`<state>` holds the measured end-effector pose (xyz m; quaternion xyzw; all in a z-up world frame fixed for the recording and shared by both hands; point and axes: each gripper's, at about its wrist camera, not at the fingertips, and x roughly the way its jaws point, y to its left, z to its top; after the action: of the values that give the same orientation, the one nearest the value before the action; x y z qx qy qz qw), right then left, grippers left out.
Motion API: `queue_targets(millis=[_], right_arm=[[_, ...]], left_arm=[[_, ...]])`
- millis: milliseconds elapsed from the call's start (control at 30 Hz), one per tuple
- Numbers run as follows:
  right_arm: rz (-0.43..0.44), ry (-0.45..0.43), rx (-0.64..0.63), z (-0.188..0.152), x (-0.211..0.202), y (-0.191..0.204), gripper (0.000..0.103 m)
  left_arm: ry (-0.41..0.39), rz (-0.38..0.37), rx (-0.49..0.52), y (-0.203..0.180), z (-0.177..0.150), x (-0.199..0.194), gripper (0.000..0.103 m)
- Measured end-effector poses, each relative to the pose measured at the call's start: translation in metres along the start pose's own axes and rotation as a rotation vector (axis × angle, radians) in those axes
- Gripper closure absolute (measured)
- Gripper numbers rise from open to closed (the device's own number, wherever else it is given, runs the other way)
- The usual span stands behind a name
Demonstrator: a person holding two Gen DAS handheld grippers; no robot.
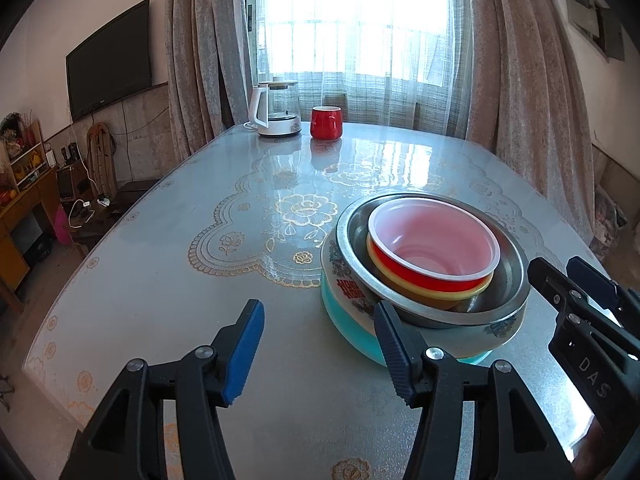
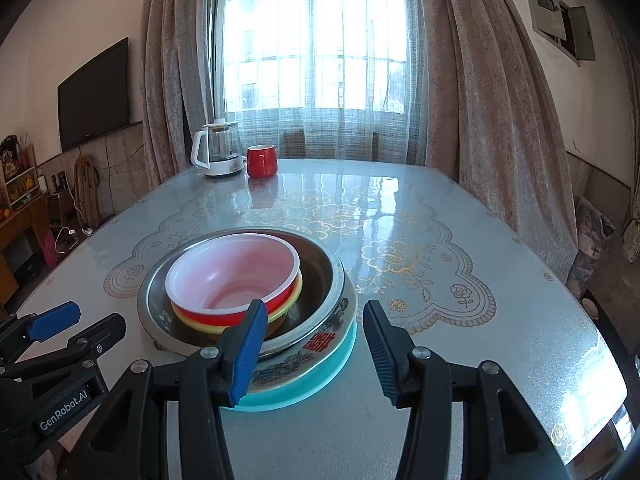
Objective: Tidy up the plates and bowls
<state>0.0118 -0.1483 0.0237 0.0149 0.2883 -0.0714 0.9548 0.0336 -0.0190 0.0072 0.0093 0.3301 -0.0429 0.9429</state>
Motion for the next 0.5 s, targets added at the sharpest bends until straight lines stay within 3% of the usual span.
queue_targets(millis=[500], right_arm=[[-0.004,0.011,0.022,0.0005,0.0032,-0.0018,0.05]], left_arm=[[-0.002,0.009,0.013,-0.0027,0.0007,0.0023,0.037]])
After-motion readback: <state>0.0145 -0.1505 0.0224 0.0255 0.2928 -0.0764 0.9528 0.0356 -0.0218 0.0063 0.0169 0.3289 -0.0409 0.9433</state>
